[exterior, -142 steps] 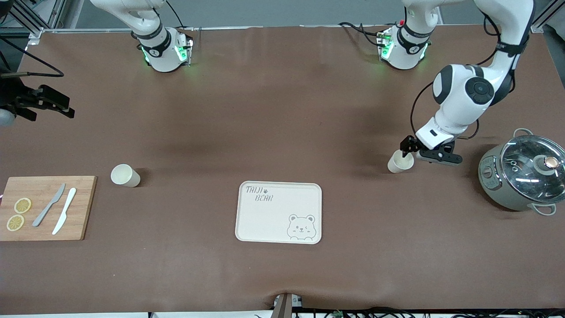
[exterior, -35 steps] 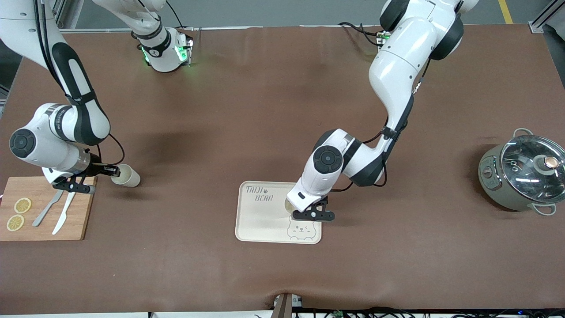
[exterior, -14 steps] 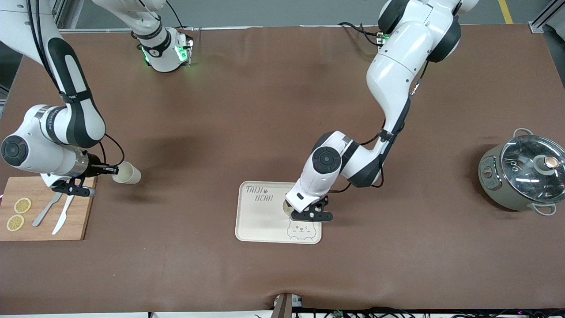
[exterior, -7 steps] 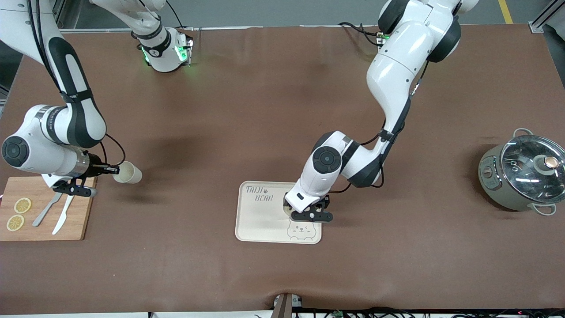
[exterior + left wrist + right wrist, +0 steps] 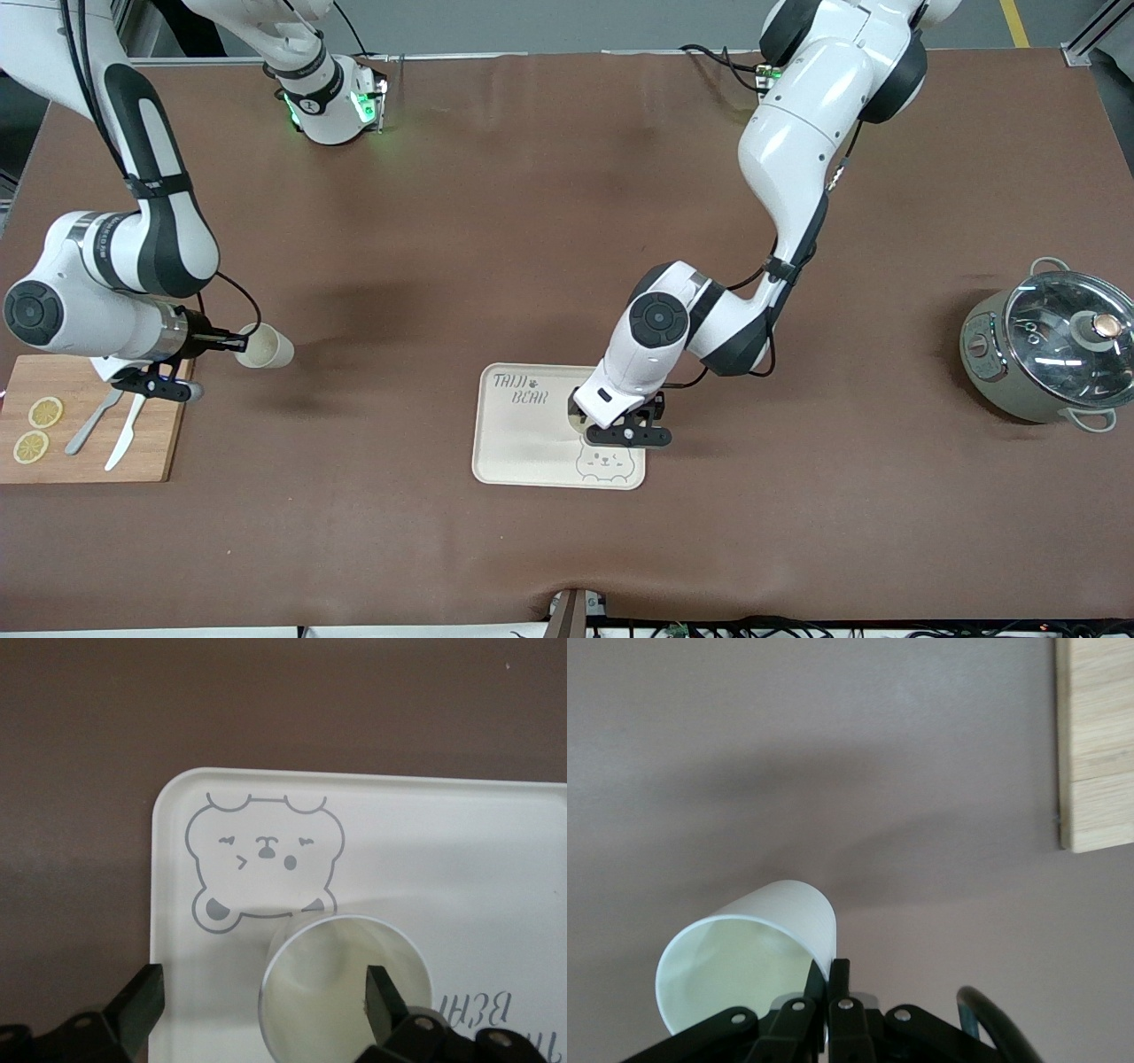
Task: Place white IKEA cup upright on tray with both arms
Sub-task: 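Lower the cup onto the tray while the right gripper grasps the other cup, then open the left gripper and withdraw while the right gripper carries its cup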
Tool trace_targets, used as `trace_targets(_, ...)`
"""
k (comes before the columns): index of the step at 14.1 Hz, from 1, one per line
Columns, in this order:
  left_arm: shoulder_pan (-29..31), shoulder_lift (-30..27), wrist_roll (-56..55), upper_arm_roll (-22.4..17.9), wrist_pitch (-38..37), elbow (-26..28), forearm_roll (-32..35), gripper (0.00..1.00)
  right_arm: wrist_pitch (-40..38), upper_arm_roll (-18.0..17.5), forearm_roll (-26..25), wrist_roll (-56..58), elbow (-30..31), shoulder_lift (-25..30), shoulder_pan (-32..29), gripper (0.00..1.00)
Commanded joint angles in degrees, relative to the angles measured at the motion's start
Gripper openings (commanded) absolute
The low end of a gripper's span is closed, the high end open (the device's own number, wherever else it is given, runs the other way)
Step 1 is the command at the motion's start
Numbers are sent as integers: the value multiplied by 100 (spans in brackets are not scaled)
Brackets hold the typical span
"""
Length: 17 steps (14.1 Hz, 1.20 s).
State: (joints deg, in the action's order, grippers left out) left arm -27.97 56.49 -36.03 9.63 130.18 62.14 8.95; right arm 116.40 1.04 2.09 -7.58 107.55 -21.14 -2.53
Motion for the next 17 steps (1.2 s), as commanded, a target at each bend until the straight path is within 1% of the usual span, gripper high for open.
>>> trace_targets(1, -15, -304, 61, -85, -544, -18, -7, 100, -135, -17, 11, -436, -33, 102, 173, 0)
trace_targets(4, 11, -603, 157, -85, -1098, 26, 28, 100, -223, -17, 72, -727, -155, 84, 331, 0)
trace_targets(5, 20, -726, 227, -85, -1370, 26, 28, 100, -232, -17, 159, -876, -156, 93, 419, 0)
trace_targets(8, 55, -1069, 578, -85, -2126, 70, 19, 100, -232, -8, 169, -1167, -208, 75, 551, 0)
trace_targets(11, 257, -1604, 1061, -67, -2873, 210, -7, 100, -215, -8, 256, -1780, -296, 67, 823, 0)
trace_targets(12, 388, -1858, 1228, -41, -2997, 385, -33, 100, -232, -8, 300, -2087, -409, 58, 972, 0)
trace_targets(14, 713, -2499, 1676, -14, -3025, 1016, -95, 100, -215, -8, 309, -2702, -612, 14, 1236, 0)
trace_targets(17, 1117, -3090, 2291, -14, -3025, 1633, -209, 100, -197, -8, 450, -3415, -832, -100, 1544, 0)
